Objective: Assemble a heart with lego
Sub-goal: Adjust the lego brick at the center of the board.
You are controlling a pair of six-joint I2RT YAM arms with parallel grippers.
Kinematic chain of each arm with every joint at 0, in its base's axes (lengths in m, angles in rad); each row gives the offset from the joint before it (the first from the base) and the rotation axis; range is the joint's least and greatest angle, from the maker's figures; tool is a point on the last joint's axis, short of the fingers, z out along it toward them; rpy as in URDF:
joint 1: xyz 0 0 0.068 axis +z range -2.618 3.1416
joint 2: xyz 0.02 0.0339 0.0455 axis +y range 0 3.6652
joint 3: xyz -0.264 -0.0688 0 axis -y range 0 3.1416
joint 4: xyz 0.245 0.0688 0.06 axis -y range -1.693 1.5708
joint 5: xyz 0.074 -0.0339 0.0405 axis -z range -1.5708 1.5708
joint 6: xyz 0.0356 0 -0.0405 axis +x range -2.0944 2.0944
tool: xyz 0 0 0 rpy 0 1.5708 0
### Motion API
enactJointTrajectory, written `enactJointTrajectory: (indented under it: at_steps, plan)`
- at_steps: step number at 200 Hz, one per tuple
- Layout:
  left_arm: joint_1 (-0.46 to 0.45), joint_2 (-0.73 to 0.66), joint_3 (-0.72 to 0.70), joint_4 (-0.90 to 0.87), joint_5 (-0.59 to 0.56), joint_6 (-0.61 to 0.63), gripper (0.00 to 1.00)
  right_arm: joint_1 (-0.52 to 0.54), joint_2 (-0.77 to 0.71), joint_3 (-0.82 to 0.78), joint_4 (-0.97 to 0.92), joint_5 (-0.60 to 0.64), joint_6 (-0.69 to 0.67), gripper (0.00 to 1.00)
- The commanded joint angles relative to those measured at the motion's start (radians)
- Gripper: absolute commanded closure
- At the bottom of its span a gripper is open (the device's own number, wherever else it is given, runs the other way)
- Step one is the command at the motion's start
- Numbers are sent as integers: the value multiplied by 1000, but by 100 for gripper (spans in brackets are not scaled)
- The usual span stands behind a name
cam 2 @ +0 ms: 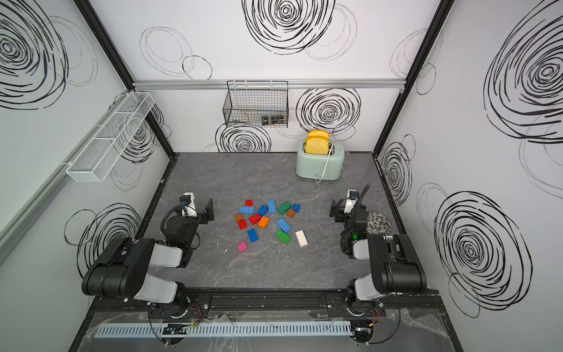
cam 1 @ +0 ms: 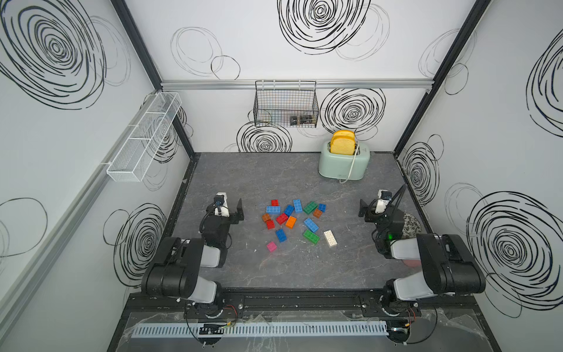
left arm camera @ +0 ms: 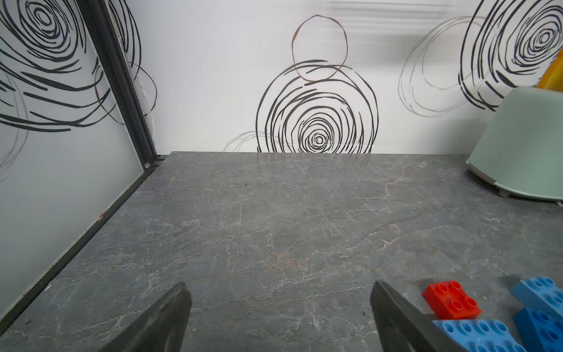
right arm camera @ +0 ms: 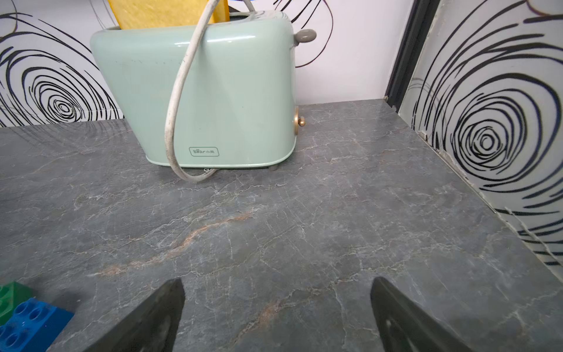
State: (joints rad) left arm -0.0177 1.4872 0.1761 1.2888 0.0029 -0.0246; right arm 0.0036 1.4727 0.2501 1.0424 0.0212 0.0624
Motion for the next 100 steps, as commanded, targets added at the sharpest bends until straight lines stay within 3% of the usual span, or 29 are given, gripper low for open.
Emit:
enactJointTrajectory:
  at_steps: [1, 100]
  plan:
    - [-11, 7, 16, 78, -4, 16, 4, -4, 9, 20, 41, 3, -9, 2]
    - [-7, 7, 16, 76, 6, 11, 4, -5, 11, 24, 38, 1, -8, 2]
